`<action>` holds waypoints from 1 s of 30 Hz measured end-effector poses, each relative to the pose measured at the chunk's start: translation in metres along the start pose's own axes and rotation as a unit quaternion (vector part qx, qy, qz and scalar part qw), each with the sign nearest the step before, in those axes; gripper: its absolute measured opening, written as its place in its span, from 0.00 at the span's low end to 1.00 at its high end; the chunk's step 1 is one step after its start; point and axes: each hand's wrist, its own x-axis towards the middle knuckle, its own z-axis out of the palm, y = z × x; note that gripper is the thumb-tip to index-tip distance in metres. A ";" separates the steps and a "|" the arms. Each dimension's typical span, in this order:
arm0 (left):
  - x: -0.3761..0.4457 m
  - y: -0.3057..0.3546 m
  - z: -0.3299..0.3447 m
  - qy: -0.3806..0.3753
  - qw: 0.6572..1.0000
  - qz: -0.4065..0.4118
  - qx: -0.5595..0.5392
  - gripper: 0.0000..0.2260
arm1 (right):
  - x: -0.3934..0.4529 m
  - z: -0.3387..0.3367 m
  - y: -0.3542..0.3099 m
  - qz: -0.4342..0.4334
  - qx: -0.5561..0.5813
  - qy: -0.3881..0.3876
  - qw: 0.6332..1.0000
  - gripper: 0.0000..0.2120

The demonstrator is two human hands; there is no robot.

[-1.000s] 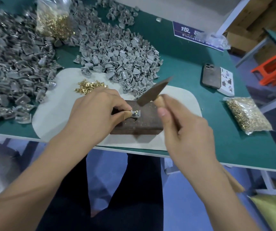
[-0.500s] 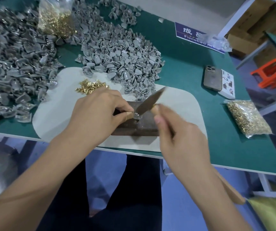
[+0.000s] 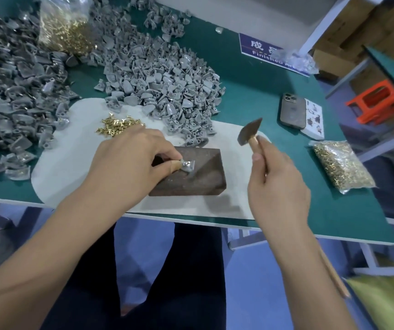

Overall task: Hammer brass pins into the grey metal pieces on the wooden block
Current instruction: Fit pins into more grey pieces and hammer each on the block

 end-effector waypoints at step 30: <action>-0.075 -0.108 -0.073 0.182 0.966 -0.180 0.022 0.06 | -0.022 0.103 -0.212 -0.324 0.220 -0.155 0.907 0.03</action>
